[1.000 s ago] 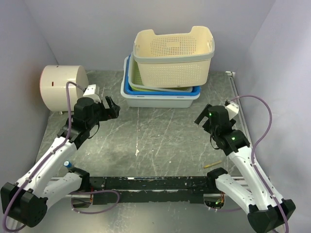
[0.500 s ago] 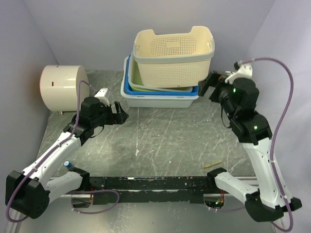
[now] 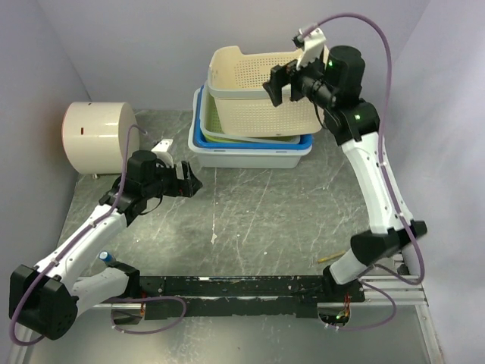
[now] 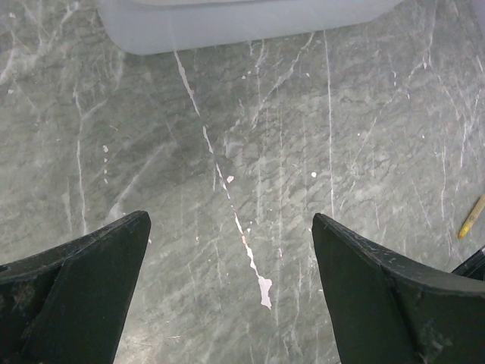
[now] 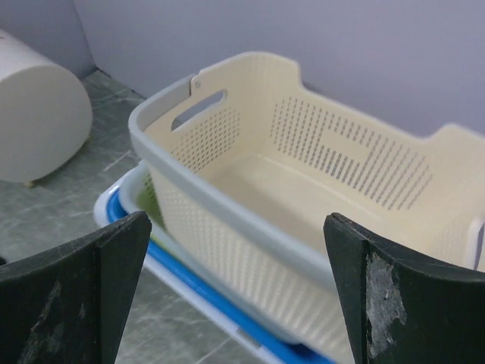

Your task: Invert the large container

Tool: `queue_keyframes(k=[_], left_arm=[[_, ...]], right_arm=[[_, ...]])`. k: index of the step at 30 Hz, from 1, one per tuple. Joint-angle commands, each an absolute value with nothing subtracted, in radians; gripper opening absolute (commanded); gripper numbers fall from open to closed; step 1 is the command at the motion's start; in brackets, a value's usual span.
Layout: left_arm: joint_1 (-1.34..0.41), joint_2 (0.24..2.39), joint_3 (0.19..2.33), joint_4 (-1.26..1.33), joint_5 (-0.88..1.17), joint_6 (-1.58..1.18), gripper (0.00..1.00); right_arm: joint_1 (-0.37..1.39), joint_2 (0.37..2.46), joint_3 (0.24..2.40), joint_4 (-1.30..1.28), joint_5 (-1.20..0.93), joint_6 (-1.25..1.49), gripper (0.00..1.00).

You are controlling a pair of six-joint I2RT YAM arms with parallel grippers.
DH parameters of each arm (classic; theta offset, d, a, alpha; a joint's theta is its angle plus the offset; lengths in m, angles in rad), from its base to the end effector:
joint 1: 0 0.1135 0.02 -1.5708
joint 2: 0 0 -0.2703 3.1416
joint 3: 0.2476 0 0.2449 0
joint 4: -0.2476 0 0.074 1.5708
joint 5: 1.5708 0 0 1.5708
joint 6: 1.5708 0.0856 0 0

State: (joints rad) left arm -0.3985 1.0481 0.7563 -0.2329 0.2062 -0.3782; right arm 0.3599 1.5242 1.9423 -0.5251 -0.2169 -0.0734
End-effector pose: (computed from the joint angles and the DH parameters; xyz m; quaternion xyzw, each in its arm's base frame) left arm 0.2386 -0.1195 0.2578 0.0602 0.8611 -0.2707 0.4261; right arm 0.3274 0.1429 0.5179 -0.2296 0.7067 0.1745 0.6461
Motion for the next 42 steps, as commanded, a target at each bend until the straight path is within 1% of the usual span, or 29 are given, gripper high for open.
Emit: queue_keyframes(k=[1,4,6,9,14,20,24,30,32,34,36,38,40,42], left_arm=[[-0.406,1.057,0.819,-0.268,0.261,-0.305,0.99],[-0.409,1.071,0.824,-0.277,0.288,-0.295,1.0],[-0.429,1.086,0.831,-0.288,0.269,-0.286,1.0],[-0.464,1.1,0.827,-0.276,0.232,-0.286,1.0],[-0.479,1.146,0.828,-0.246,0.258,-0.297,0.99],[-0.48,1.177,0.854,-0.239,0.236,-0.308,1.0],[-0.48,1.201,0.869,-0.243,0.234,-0.31,0.99],[-0.479,1.212,0.854,-0.217,0.25,-0.329,1.0],[-0.479,1.216,0.854,-0.213,0.253,-0.332,0.99],[-0.479,1.221,0.855,-0.212,0.257,-0.332,1.0],[-0.48,1.226,0.862,-0.212,0.259,-0.333,0.99],[-0.48,1.231,0.865,-0.205,0.265,-0.336,1.0],[-0.48,1.237,0.868,-0.2,0.27,-0.342,1.0],[-0.48,1.24,0.873,-0.203,0.274,-0.342,1.0]], right_arm=[[0.357,1.676,2.157,-0.665,-0.313,-0.289,1.0],[0.356,1.777,2.267,-0.746,-0.316,-0.341,1.0],[0.356,1.832,2.301,-0.775,-0.283,-0.353,1.0],[0.356,1.836,2.272,-0.781,-0.253,-0.367,1.0],[0.356,1.828,2.273,-0.879,-0.329,-0.395,1.0],[0.356,1.811,2.236,-1.001,-0.399,-0.388,0.99],[0.357,1.793,2.217,-1.035,-0.421,-0.367,0.95],[0.37,1.761,2.219,-1.079,-0.446,-0.361,0.85],[0.379,1.754,2.211,-1.077,-0.417,-0.364,0.8],[0.387,1.753,2.188,-1.054,-0.354,-0.368,0.71],[0.393,1.762,2.154,-1.015,-0.24,-0.375,0.7],[0.401,1.791,2.154,-1.004,-0.16,-0.4,0.73],[0.405,1.818,2.158,-0.991,-0.108,-0.405,0.73],[0.406,1.84,2.174,-1.007,-0.104,-0.399,0.71]])
